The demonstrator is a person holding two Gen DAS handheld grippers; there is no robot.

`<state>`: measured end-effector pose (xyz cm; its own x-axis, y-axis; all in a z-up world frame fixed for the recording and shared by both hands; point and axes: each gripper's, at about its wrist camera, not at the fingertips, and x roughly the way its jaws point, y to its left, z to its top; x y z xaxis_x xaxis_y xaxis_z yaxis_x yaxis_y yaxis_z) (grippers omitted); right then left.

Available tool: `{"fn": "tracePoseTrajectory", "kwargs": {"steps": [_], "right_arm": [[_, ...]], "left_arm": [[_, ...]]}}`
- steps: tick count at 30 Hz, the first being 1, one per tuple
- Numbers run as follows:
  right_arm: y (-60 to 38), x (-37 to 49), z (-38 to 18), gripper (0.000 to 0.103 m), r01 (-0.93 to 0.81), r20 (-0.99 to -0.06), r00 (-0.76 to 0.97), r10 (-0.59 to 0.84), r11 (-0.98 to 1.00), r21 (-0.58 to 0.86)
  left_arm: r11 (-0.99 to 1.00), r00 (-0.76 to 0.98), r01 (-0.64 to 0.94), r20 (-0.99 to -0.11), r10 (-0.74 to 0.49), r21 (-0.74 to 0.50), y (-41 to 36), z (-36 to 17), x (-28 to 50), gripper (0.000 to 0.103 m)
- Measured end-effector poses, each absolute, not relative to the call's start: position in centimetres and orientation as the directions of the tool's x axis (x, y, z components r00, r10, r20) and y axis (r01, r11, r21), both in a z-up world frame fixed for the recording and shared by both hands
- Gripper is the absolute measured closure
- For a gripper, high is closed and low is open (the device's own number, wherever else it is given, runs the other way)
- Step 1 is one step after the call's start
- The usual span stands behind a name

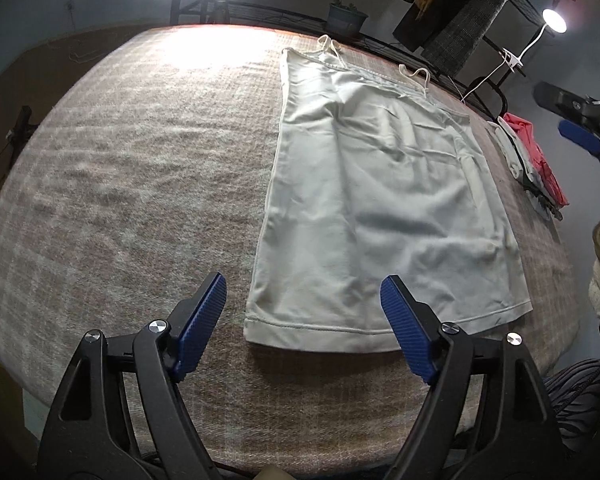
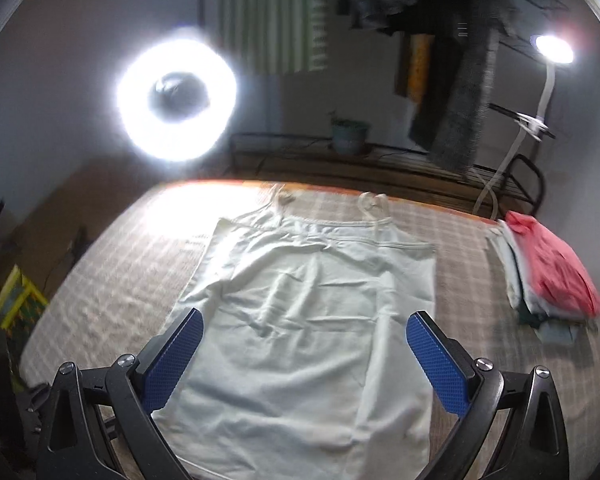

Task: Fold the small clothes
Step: 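Lower the left tool to the camisole hem while the right tool reaches its neckline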

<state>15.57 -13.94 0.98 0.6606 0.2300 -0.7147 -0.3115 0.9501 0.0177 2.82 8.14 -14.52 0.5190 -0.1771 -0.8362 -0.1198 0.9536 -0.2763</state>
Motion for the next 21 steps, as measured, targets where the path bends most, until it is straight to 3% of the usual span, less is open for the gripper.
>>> {"fn": "tracePoseTrajectory", "kwargs": {"steps": [4, 7, 9, 14, 21], "right_arm": [[-11.5, 18.2, 0.0, 0.001, -0.417, -0.742, 0.617, 0.260, 0.909, -0.028], [-9.5, 20.8, -0.8, 0.007, -0.474, -0.760, 0.572, 0.308, 0.881, 0.000], [-8.3, 22.4, -1.2, 0.018, -0.495, -0.771, 0.540, 0.338, 0.868, 0.034], [-4.0, 27.7, -2.7, 0.028, -0.526, -0.798, 0.427, 0.424, 0.835, 0.162], [1.7, 33.1, -5.7, 0.028, -0.522, -0.838, 0.341, 0.425, 0.827, 0.207]], "left_arm": [[0.943, 0.493, -0.144, -0.848, -0.194, -0.300, 8.5, -15.4, 3.2, 0.021], [0.937, 0.482, -0.162, -0.853, -0.200, -0.311, 9.0, -15.9, 3.4, 0.022], [0.936, 0.477, -0.175, -0.858, -0.189, -0.304, 9.4, -16.2, 3.6, 0.029], [0.917, 0.440, -0.230, -0.876, -0.200, -0.325, 10.8, -17.7, 4.1, 0.042], [0.919, 0.442, -0.230, -0.875, -0.196, -0.322, 10.7, -18.1, 4.4, 0.043]]}}
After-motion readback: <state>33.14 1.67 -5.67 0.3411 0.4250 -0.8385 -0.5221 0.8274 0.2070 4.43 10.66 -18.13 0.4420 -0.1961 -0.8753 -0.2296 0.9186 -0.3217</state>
